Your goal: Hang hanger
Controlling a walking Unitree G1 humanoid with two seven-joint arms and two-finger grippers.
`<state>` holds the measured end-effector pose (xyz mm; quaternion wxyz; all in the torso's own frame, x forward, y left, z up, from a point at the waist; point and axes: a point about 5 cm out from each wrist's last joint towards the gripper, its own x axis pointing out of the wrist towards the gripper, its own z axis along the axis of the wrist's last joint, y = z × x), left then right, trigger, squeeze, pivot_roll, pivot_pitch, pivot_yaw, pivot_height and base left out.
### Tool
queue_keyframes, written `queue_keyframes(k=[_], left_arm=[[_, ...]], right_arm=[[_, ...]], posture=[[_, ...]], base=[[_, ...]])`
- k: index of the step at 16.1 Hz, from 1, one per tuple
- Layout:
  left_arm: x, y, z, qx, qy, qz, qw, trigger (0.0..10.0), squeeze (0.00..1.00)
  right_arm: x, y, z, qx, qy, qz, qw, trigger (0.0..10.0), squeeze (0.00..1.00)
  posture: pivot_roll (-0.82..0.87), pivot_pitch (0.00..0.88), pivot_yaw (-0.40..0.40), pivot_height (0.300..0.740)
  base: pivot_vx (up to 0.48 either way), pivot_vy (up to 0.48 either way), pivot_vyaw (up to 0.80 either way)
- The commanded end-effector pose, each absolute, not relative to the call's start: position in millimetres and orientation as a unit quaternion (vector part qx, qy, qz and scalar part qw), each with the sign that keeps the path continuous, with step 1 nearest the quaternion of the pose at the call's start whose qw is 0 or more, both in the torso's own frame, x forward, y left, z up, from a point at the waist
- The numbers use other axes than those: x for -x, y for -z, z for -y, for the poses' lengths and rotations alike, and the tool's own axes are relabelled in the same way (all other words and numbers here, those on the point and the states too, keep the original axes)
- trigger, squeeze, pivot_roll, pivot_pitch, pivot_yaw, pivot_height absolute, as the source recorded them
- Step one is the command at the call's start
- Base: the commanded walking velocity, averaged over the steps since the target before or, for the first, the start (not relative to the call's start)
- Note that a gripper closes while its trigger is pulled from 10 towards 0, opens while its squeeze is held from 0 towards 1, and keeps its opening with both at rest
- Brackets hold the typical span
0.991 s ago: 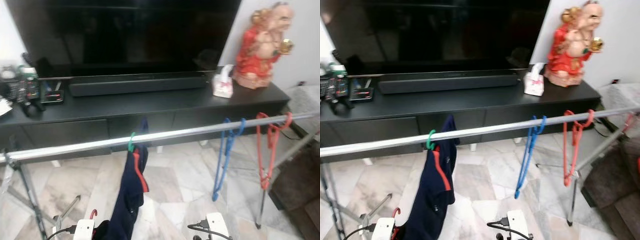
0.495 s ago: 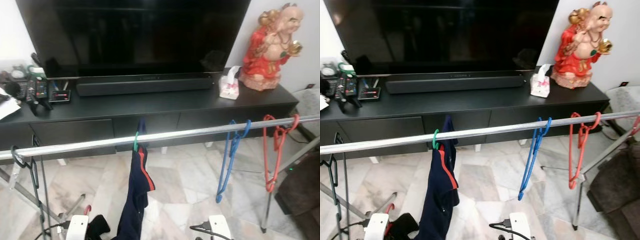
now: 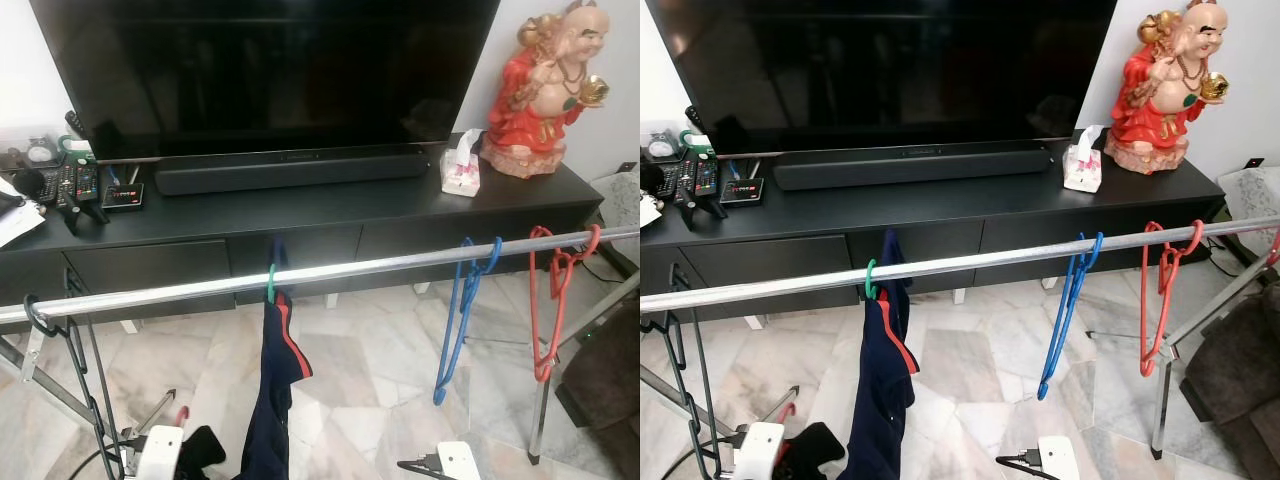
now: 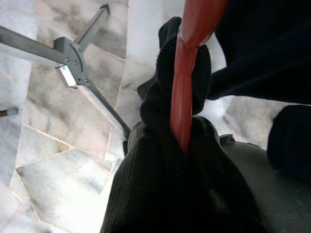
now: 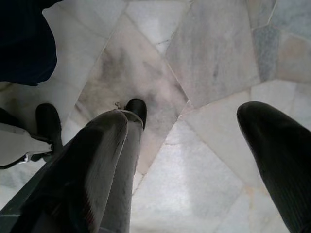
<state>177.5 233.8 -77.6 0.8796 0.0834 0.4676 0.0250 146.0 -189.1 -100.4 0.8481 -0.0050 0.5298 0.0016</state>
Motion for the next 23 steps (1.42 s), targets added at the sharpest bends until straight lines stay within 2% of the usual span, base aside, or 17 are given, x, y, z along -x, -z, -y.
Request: queue_keyframes(k=[1,6,10,12,15,17,23], left_arm=[[-176.5,77.8,-234.2,-0.089,-0.025,-0.464,0.881,10.0,0.00],[-170.1,80.5,-235.6,-0.092,-0.026,-0.474,0.875,10.0,0.00],[-169.9,80.6,-235.2,-0.093,-0.025,-0.475,0.875,10.0,0.00],[-168.3,81.9,-233.7,-0.095,-0.019,-0.480,0.872,10.0,0.00],[-166.4,83.2,-232.1,-0.098,-0.015,-0.485,0.869,10.0,0.00],[-165.2,83.9,-231.7,-0.103,-0.011,-0.487,0.867,10.0,0.00],[-160.8,86.9,-226.4,-0.110,0.005,-0.494,0.863,10.0,0.00]], right_arm=[[-144.9,99.9,195.0,0.002,0.008,-0.528,0.849,10.0,0.00],[-142.7,97.7,210.2,-0.002,0.015,-0.520,0.854,10.0,0.00],[-157.3,95.6,191.5,-0.005,0.004,-0.513,0.858,10.0,0.00],[-167.6,94.7,161.9,-0.009,-0.010,-0.511,0.859,10.0,0.00],[-173.8,92.8,144.8,-0.015,-0.020,-0.508,0.861,10.0,0.00],[-189.5,85.6,149.1,-0.013,-0.020,-0.500,0.866,10.0,0.00],[-204.0,78.5,145.1,-0.007,-0.029,-0.494,0.869,10.0,0.00]], posture=[[0.08,0.000,-0.076,0.740],[0.08,0.000,-0.076,0.740],[0.08,0.000,-0.072,0.740],[0.08,0.000,-0.068,0.740],[0.08,0.000,-0.067,0.740],[0.08,0.000,-0.068,0.740],[0.08,0.000,-0.074,0.740]], base=[[0.000,0.000,0.00],[0.000,-0.441,0.00],[0.000,-0.480,0.00],[0.000,-0.480,0.00],[0.000,-0.480,0.00],[0.000,-0.480,0.00],[0.000,-0.480,0.00]])
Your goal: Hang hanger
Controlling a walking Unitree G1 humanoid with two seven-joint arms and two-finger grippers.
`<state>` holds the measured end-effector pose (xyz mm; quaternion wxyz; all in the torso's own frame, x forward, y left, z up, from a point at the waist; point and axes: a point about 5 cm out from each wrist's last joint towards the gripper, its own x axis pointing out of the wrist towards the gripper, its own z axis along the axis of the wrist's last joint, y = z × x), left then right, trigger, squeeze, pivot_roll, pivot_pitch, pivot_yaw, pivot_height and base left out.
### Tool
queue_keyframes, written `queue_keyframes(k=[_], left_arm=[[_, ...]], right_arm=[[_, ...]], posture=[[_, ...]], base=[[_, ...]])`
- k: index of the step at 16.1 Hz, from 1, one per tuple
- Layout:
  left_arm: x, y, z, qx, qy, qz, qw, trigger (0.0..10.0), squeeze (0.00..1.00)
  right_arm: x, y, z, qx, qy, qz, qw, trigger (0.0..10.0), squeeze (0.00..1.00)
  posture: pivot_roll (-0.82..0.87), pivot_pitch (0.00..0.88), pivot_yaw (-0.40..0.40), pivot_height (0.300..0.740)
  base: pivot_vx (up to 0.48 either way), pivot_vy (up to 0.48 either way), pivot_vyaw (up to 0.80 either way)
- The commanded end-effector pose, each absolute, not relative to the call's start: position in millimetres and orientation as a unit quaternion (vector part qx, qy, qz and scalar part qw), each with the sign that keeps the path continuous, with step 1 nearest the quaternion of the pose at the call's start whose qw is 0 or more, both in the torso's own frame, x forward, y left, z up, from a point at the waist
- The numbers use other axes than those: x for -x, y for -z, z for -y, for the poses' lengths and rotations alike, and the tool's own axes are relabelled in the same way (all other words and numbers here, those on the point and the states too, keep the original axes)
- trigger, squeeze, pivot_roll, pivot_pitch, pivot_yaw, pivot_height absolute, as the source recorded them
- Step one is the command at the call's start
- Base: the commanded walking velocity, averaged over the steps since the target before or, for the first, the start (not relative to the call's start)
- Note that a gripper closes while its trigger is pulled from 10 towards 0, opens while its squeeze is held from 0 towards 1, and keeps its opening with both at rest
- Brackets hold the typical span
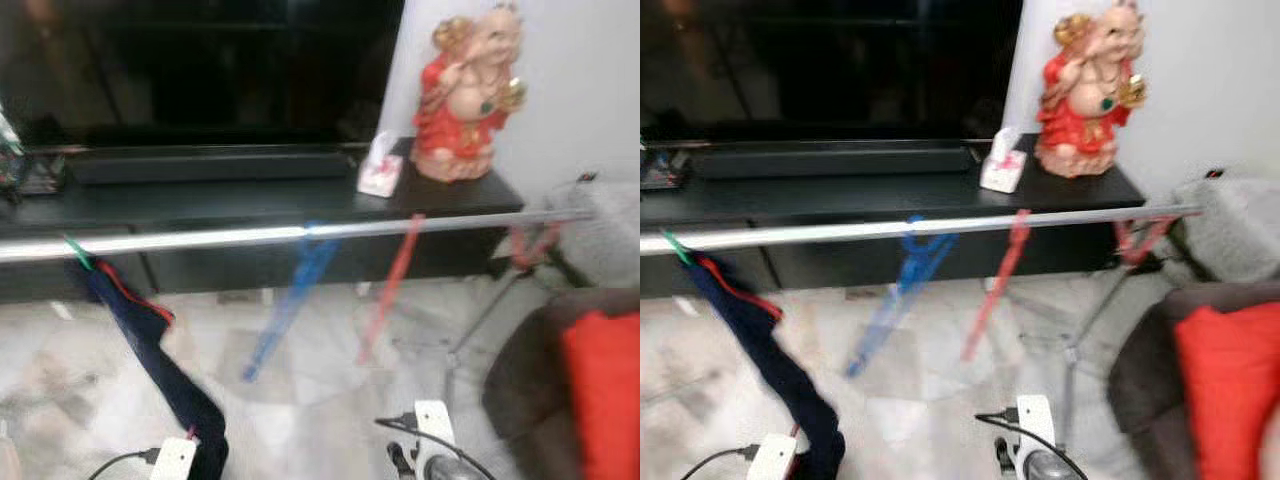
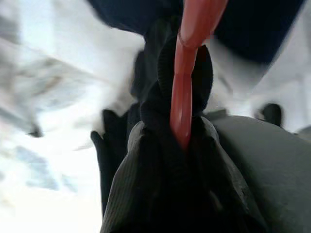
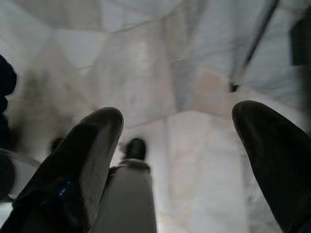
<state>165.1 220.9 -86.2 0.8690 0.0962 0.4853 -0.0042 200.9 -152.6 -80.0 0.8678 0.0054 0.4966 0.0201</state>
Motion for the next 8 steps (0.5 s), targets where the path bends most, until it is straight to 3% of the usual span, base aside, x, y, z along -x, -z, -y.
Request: queue_keyframes(k=[1,5,8], left_arm=[[-159.7,87.8,-224.8,-0.113,0.012,-0.496,0.861,10.0,0.00],[-162.5,87.0,-218.2,-0.134,0.034,-0.477,0.868,10.0,0.00],[-177.7,76.5,-228.0,-0.182,0.007,-0.433,0.883,10.0,0.00]], right_arm=[[-211.2,74.6,141.2,-0.008,-0.032,-0.490,0.871,10.0,0.00],[-234.4,60.4,121.0,-0.011,-0.042,-0.475,0.879,10.0,0.00],[-209.3,75.6,140.7,-0.008,-0.035,-0.489,0.871,10.0,0.00]], posture=[[0.08,0.000,-0.076,0.740],[0.08,0.000,-0.077,0.740],[0.08,0.000,-0.077,0.740]], base=[[0.000,-0.379,0.00],[0.000,0.000,0.00],[0.000,0.000,0.00]])
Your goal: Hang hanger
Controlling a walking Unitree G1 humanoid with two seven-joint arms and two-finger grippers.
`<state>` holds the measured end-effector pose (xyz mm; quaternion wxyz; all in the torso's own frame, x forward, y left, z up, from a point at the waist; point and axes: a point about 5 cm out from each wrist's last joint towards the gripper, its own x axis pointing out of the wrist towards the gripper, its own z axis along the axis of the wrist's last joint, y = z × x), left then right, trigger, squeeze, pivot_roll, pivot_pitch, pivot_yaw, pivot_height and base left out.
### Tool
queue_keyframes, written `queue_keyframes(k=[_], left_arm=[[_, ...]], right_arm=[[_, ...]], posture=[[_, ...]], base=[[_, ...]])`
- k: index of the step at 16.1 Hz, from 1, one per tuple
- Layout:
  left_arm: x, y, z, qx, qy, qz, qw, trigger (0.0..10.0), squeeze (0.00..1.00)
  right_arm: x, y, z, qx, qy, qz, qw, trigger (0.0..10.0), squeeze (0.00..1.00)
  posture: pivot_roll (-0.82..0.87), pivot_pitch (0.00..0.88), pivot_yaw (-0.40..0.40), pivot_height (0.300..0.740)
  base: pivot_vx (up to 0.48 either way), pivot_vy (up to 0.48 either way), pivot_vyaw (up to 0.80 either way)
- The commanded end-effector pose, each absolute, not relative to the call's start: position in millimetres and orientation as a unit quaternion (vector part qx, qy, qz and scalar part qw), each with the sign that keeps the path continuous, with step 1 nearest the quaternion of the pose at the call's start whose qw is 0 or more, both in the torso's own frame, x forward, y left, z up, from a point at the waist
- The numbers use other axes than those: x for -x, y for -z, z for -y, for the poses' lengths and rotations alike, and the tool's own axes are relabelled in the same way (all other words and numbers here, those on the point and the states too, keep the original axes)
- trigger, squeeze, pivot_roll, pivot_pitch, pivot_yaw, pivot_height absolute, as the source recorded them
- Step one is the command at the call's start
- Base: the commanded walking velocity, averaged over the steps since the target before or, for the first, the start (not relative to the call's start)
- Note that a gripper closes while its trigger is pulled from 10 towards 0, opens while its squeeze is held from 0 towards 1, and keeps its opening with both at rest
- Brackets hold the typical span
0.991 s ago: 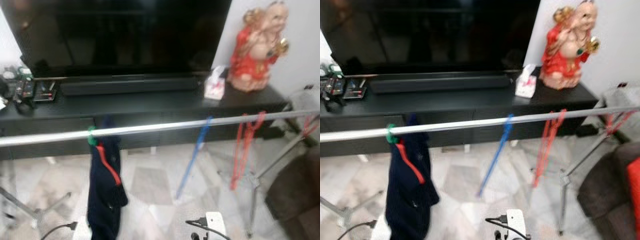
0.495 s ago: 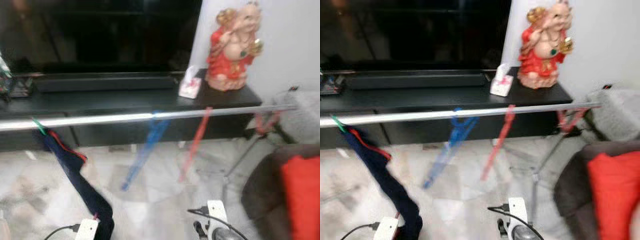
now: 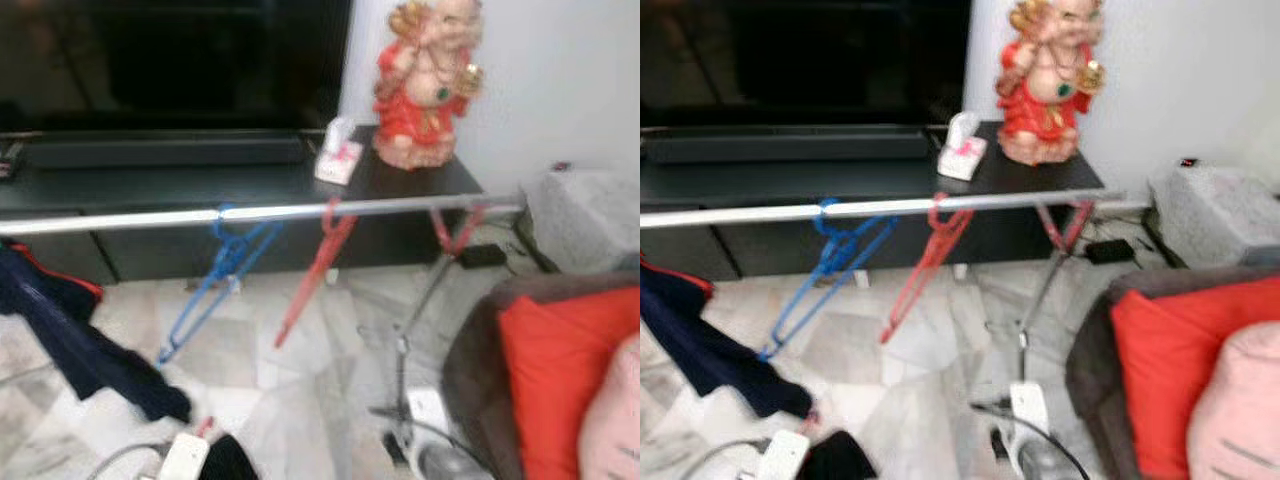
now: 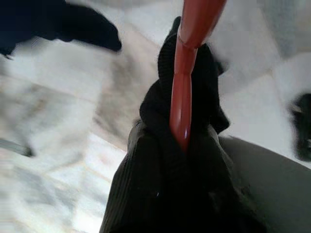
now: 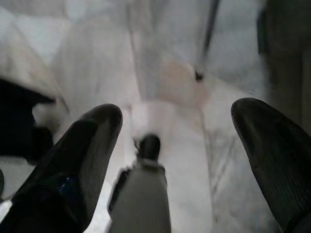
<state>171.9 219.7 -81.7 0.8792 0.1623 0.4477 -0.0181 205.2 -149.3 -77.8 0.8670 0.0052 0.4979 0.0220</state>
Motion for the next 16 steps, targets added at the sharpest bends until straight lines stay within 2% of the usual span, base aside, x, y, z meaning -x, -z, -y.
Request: queue_keyframes(k=[1,6,7,10,13,16], left_arm=[[-179.5,74.7,-231.4,-0.185,-0.006,-0.427,0.885,10.0,0.00],[-188.7,63.0,-245.8,-0.199,-0.087,-0.376,0.901,10.0,0.00],[-196.9,52.0,-253.1,-0.200,-0.118,-0.327,0.916,10.0,0.00],[-210.5,27.5,-269.9,-0.204,-0.161,-0.238,0.936,10.0,0.00],[-227.1,5.4,-273.5,-0.185,-0.178,-0.167,0.952,10.0,0.00],[-257.3,-34.8,-270.3,-0.167,-0.199,-0.063,0.964,10.0,0.00]], right_arm=[[-209.2,75.7,140.9,-0.008,-0.036,-0.490,0.871,10.0,0.00],[-208.5,76.0,143.2,-0.008,-0.037,-0.488,0.872,10.0,0.00],[-208.5,76.0,144.3,-0.008,-0.035,-0.487,0.873,10.0,0.00],[-208.5,75.9,145.5,-0.011,-0.032,-0.484,0.874,10.0,0.00],[-208.8,75.7,145.2,-0.010,-0.035,-0.483,0.875,10.0,0.00],[-209.3,75.3,145.8,-0.014,-0.036,-0.480,0.877,10.0,0.00]], posture=[[0.08,0.000,-0.077,0.740],[0.08,0.000,-0.077,0.740],[0.07,0.000,-0.077,0.740],[0.08,0.000,-0.083,0.740],[0.09,0.000,-0.084,0.740],[0.08,0.000,-0.084,0.740]], base=[[0.000,0.000,0.00],[0.000,0.000,0.00],[0.000,0.000,0.00],[0.000,0.000,0.00],[0.000,0.000,0.00],[0.000,0.000,0.00]])
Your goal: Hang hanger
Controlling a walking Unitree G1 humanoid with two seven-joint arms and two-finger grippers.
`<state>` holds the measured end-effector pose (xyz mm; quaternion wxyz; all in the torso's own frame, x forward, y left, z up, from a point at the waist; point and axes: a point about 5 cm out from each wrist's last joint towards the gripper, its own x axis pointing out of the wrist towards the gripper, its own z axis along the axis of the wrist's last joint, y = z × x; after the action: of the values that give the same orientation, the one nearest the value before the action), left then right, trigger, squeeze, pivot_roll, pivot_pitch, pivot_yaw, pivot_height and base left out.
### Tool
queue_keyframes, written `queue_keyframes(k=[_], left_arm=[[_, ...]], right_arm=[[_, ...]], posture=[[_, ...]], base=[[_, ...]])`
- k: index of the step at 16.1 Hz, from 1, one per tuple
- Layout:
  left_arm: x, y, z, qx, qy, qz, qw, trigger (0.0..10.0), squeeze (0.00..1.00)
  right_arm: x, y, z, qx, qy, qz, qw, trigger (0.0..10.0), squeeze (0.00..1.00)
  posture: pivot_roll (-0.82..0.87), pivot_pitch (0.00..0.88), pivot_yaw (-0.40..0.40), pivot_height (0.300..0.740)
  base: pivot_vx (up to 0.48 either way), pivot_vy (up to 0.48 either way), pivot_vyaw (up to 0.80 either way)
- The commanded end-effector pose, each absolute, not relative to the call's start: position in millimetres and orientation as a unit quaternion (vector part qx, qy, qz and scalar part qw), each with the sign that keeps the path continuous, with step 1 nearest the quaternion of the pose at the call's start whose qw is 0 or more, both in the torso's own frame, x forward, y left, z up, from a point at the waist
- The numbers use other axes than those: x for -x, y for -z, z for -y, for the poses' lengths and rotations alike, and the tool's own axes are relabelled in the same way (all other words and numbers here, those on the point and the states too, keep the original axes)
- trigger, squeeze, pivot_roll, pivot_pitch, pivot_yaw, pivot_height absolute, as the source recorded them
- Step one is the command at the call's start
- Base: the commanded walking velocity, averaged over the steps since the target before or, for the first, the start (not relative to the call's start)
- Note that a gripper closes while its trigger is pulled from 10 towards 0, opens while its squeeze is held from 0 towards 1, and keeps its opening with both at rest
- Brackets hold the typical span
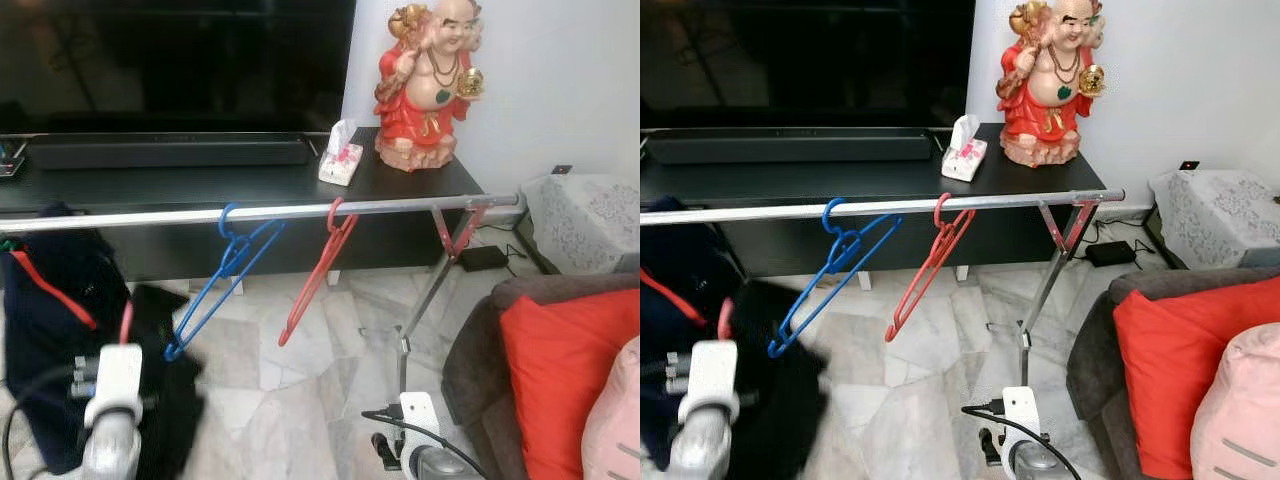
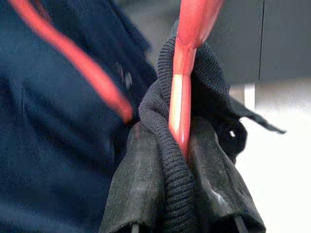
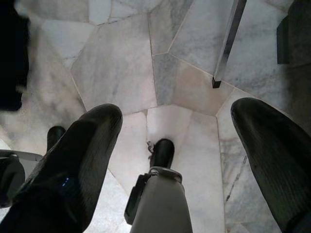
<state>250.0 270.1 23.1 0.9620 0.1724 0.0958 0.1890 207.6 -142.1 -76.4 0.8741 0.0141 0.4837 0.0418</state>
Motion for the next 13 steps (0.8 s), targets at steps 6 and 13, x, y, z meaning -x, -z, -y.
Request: queue_keyframes(k=[6,13], left_arm=[[-280.9,-83.9,-264.5,-0.142,-0.194,0.040,0.970,10.0,0.00],[-296.0,-89.0,-259.0,-0.095,-0.170,0.029,0.980,10.0,0.00]], right_arm=[[-208.2,76.0,146.4,-0.012,-0.032,-0.481,0.876,10.0,0.00],[-207.4,76.3,147.5,-0.008,-0.035,-0.482,0.875,10.0,0.00]], posture=[[0.08,0.000,-0.085,0.740],[0.07,0.000,-0.094,0.740]], base=[[0.000,0.000,0.00],[0.000,0.000,0.00]])
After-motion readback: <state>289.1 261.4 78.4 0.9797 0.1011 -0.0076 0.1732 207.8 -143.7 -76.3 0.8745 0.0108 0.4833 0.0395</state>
